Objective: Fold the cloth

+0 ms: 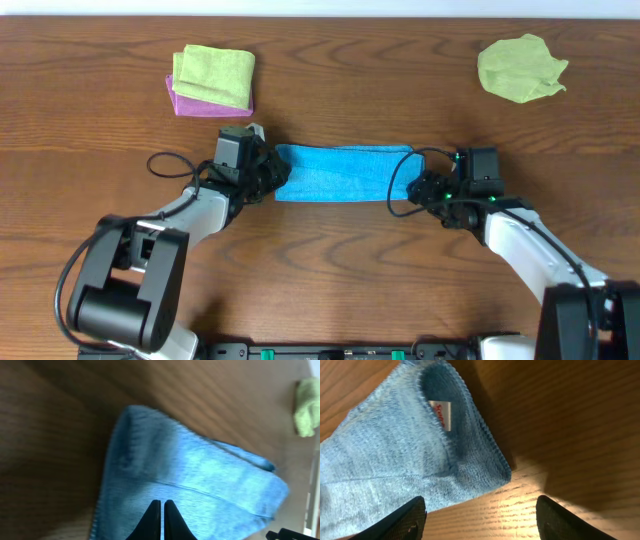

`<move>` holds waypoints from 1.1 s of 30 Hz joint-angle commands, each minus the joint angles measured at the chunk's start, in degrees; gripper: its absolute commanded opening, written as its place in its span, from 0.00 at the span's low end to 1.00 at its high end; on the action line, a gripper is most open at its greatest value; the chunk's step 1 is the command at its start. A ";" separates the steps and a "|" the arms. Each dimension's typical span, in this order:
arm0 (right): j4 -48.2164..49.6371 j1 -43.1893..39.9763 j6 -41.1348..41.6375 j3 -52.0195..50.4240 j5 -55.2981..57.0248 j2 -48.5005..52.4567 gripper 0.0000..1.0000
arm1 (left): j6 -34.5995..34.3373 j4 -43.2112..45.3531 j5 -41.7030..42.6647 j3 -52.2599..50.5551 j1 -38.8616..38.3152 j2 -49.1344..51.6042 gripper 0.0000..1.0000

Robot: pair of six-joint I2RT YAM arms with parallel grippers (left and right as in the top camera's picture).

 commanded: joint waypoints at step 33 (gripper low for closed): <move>23.30 3.78 3.50 -0.11 -0.87 12.98 0.01 | 2.16 -5.49 -0.83 0.68 -0.11 4.26 0.06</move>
